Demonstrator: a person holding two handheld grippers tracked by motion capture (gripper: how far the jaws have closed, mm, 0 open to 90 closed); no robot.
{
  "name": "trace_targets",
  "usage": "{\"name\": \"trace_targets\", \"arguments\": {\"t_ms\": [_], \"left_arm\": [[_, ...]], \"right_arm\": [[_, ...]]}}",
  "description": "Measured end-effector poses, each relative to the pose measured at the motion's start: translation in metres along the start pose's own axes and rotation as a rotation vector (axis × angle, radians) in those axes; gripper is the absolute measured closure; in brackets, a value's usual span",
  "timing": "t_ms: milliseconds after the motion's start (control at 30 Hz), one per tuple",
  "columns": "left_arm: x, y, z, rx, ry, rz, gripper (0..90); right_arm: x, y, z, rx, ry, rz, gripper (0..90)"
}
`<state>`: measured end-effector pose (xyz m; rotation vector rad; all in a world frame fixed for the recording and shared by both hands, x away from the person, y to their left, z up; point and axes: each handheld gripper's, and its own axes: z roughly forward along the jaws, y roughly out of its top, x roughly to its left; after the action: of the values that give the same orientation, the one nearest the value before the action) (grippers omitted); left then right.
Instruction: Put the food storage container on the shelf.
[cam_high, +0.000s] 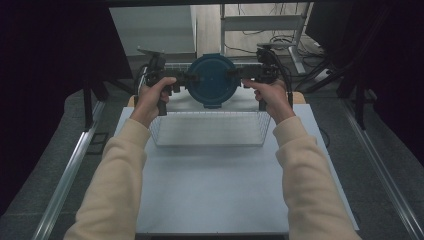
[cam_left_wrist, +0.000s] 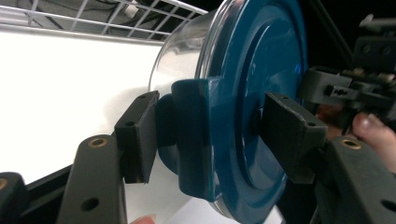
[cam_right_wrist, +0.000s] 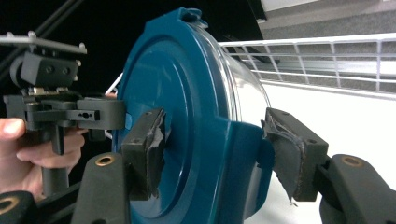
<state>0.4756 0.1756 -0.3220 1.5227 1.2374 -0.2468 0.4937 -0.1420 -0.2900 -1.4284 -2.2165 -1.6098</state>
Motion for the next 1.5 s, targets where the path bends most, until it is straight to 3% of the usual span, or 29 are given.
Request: {"name": "trace_targets", "arguments": {"t_ms": [133, 233, 367, 633, 700, 767, 867, 1000, 1100, 1167, 1333, 1433, 1467, 1500], "left_arm": [[0.004, 0.003, 0.006, -0.017, 0.004, -0.048, 38.8], [0.009, 0.006, 0.014, 0.004, 0.014, -0.078, 34.6], [0.016, 0.006, 0.020, -0.008, -0.001, -0.115, 33.3], [0.016, 0.005, 0.021, -0.028, 0.005, -0.096, 32.4], [0.014, 0.004, 0.021, -0.038, 0.023, -0.087, 31.5], [0.009, 0.004, 0.019, -0.071, 0.063, -0.067, 27.5], [0.003, 0.004, 0.012, -0.112, 0.085, -0.029, 23.4], [-0.005, -0.001, 0.000, -0.108, 0.111, 0.052, 20.8], [-0.012, -0.008, -0.012, -0.120, 0.133, 0.109, 20.1], [-0.016, -0.015, -0.022, -0.130, 0.121, 0.127, 20.0], [-0.027, -0.045, -0.049, -0.136, 0.127, 0.229, 19.6], [-0.028, -0.078, -0.065, -0.139, 0.117, 0.281, 19.7], [-0.028, -0.083, -0.067, -0.139, 0.119, 0.289, 19.8], [-0.028, -0.100, -0.072, -0.136, 0.135, 0.311, 19.8]], "right_arm": [[-0.010, 0.001, 0.006, 0.016, 0.004, 0.079, 38.3], [-0.016, 0.000, 0.010, 0.030, 0.003, 0.122, 37.0], [-0.025, -0.001, 0.016, 0.045, 0.001, 0.207, 35.1], [-0.026, -0.003, 0.018, 0.032, -0.009, 0.235, 34.3], [-0.023, -0.004, 0.018, 0.026, -0.025, 0.231, 31.9], [-0.015, -0.004, 0.018, -0.015, -0.083, 0.189, 21.7], [-0.002, -0.003, 0.011, -0.106, -0.097, 0.152, 12.9], [0.009, -0.005, 0.003, -0.105, -0.113, 0.076, 11.7], [0.015, -0.008, -0.005, -0.100, -0.158, 0.005, 11.2], [0.019, -0.012, -0.012, -0.104, -0.201, -0.057, 10.9], [0.031, -0.036, -0.034, -0.115, -0.257, -0.187, 10.1], [0.036, -0.061, -0.050, -0.122, -0.234, -0.235, 10.9], [0.036, -0.078, -0.058, -0.118, -0.219, -0.257, 11.1], [0.036, -0.083, -0.061, -0.117, -0.217, -0.262, 11.6]]}}
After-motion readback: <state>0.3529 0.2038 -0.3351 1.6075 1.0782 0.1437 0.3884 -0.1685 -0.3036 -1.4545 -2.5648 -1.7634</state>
